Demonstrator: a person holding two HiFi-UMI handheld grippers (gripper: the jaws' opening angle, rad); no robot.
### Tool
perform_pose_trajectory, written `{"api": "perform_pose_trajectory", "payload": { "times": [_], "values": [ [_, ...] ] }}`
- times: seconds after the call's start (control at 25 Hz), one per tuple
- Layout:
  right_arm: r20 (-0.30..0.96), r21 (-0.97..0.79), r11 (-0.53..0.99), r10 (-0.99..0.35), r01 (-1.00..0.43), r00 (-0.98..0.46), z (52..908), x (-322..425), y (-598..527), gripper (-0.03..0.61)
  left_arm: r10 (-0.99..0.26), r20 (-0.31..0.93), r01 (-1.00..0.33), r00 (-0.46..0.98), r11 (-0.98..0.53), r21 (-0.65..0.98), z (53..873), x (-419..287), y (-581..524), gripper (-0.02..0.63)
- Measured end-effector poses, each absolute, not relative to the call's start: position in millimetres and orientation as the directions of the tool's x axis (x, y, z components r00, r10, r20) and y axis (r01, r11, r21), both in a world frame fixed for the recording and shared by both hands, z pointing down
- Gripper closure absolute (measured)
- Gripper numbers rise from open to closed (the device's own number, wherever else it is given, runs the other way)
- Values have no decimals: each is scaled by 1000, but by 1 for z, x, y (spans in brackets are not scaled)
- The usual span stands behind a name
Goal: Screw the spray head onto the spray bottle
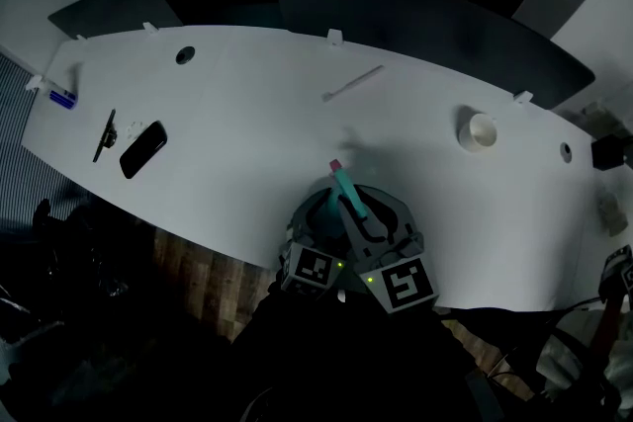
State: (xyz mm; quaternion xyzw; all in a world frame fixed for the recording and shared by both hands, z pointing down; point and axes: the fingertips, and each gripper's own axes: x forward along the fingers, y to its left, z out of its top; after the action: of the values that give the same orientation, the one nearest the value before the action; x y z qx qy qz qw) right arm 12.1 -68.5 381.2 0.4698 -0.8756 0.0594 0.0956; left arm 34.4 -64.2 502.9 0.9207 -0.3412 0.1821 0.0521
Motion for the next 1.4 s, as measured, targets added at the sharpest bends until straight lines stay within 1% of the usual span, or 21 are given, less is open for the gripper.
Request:
{"api": "perform_pose_trajectory", "payload": {
  "times": [0.12, 0.2, 0.32, 0.48, 0.6, 0.68, 0.8, 0.84, 1.0, 1.16, 1.24, 1.28, 1.4],
  "values": [
    [253, -15, 552, -804, -833, -538, 383, 12, -69, 488, -608, 371, -645, 703, -763, -28, 503, 34, -64, 247],
    [277, 44, 567, -798, -822, -535, 383, 8, -70, 488, -609, 369, -646, 702, -762, -27, 503, 33, -65, 247],
    [272, 126, 580, -800, -805, -535, 383, 6, -67, 488, -612, 365, -646, 701, -762, -35, 504, 34, -65, 247],
    [223, 136, 576, -811, -806, -542, 382, 6, -65, 488, -607, 368, -647, 704, -763, -20, 503, 33, -64, 247],
    [128, 47, 582, -810, -812, -572, 381, 9, -63, 488, -605, 369, -645, 706, -764, -20, 503, 33, -63, 247],
    [114, 45, 594, -802, -803, -587, 383, 10, -61, 488, -603, 370, -643, 707, -766, -22, 503, 33, -63, 247],
    [169, 136, 596, -801, -791, -574, 386, 6, -60, 488, -603, 370, -643, 707, -766, -19, 504, 32, -64, 247],
    [179, 139, 592, -803, -794, -568, 386, 6, -61, 488, -603, 370, -643, 707, -766, -20, 504, 32, -64, 247],
    [225, 40, 589, -792, -807, -567, 387, 8, -65, 486, -605, 371, -643, 704, -766, -29, 505, 31, -64, 247],
    [299, 88, 623, -761, -778, -576, 386, 5, -67, 476, -603, 375, -642, 704, -766, -25, 506, 31, -64, 247],
    [336, 107, 644, -740, -757, -582, 387, 4, -65, 457, -602, 370, -642, 707, -767, -20, 505, 32, -64, 247],
    [360, 113, 658, -726, -745, -586, 389, 3, -63, 437, -603, 366, -643, 709, -766, -17, 505, 32, -64, 247],
    [405, 116, 690, -690, -715, -600, 397, -2, -59, 428, -604, 364, -644, 709, -765, -13, 504, 31, -64, 247]
  ]
}}
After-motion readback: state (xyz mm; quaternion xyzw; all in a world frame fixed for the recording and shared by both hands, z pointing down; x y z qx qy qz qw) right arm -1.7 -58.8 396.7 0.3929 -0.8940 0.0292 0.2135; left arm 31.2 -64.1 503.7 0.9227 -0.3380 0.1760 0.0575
